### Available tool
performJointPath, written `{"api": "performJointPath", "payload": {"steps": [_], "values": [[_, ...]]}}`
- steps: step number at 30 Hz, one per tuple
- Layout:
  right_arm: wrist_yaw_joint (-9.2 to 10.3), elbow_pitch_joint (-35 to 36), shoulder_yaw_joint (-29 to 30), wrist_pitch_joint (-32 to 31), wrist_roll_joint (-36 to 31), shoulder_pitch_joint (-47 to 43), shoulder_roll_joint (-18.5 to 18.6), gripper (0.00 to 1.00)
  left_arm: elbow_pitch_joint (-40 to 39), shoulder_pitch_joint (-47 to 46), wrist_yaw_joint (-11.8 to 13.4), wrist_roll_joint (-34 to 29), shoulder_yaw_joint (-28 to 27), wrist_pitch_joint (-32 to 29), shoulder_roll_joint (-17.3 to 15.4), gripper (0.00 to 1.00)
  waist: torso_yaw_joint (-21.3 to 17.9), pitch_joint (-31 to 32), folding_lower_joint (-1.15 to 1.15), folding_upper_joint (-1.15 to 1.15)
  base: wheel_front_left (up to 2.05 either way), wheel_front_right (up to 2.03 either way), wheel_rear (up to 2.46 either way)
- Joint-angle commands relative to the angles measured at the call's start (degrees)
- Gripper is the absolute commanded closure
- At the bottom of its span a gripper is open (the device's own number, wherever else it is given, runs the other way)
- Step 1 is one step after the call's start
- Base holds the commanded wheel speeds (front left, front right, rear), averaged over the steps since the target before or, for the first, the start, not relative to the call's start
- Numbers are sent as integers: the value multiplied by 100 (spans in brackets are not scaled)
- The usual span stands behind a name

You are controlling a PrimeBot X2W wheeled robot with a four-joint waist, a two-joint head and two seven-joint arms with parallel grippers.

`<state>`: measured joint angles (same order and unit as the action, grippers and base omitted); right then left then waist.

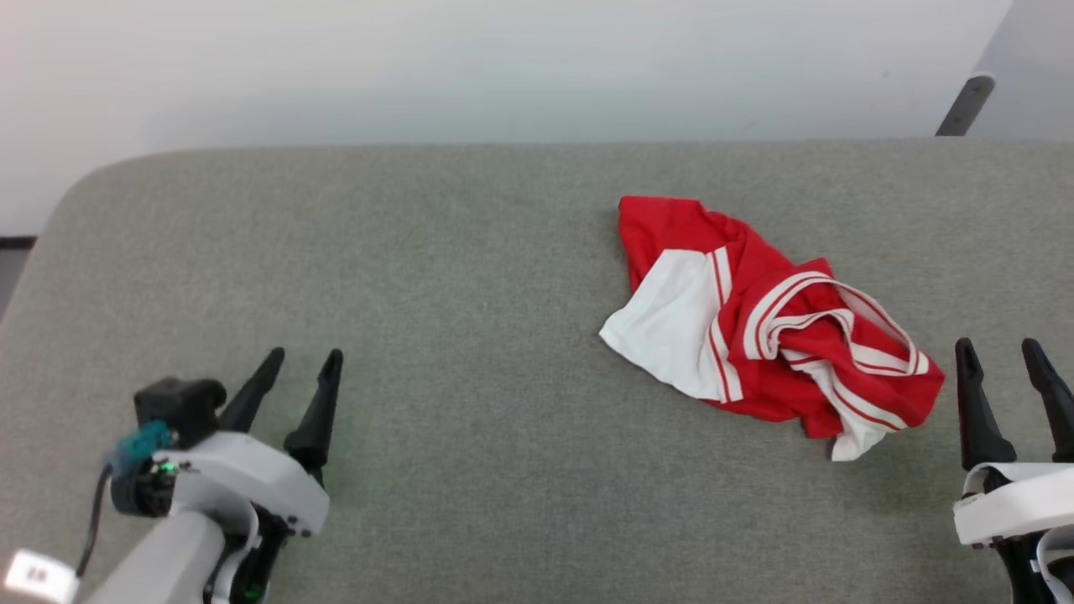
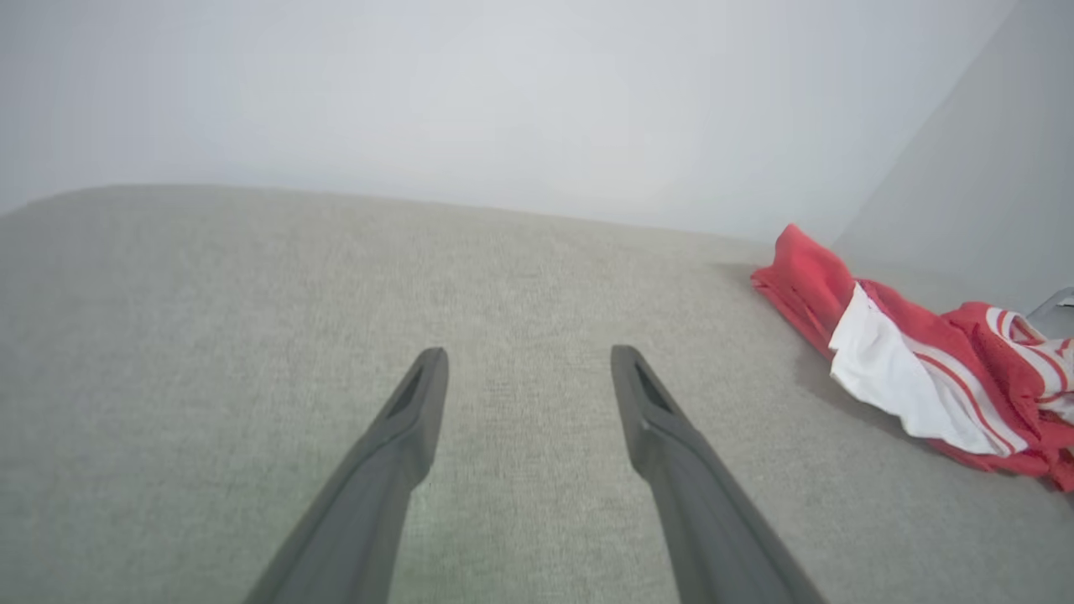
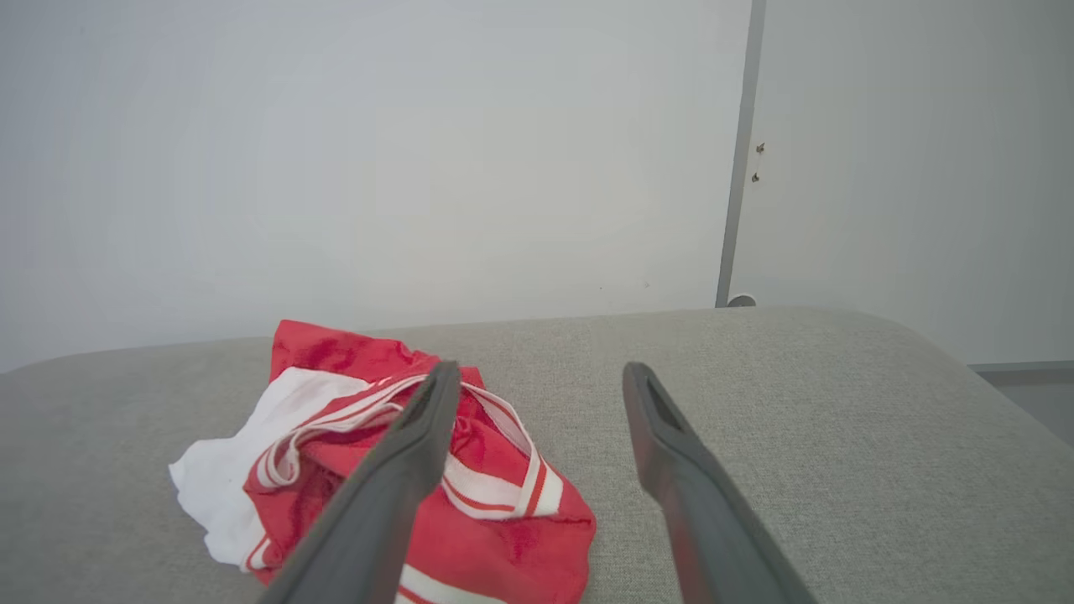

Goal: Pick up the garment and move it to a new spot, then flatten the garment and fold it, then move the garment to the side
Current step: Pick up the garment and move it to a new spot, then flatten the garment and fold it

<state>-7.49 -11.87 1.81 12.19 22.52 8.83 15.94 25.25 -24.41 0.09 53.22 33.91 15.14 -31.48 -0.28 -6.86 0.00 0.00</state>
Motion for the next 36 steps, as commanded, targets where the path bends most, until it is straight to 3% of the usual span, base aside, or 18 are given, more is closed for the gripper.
{"api": "performJointPath", "payload": {"steps": [1,4,8,19,28,33,36], "values": [[0,28,25,33,24,68,-53,0,-190,263,92,-360,-287,-2,65,0,-96,125,0,0,0,0,0],[0,56,10,57,69,145,-102,0,-609,655,213,-1068,-868,-1,239,0,-120,206,0,0,0,0,0],[0,151,-3,97,88,207,-165,0,-967,1090,172,-1680,-1404,-1,456,0,-138,294,0,0,0,0,0],[0,73,-69,162,37,-85,-262,0,-967,1699,-191,-2408,-2248,-1,1070,0,-96,402,0,0,0,0,0],[0,74,-119,128,63,13,-263,0,-766,1564,-475,-2661,-2430,-1,1321,0,-160,390,0,0,0,0,0],[0,90,-124,127,123,106,-291,0,-742,525,-665,-2740,-1986,-227,1383,0,-218,273,0,0,0,0,0],[0,74,-146,128,155,171,-333,0,-531,-366,-716,-2721,-1588,-896,1454,0,-325,122,0,0,0,0,0]]}}
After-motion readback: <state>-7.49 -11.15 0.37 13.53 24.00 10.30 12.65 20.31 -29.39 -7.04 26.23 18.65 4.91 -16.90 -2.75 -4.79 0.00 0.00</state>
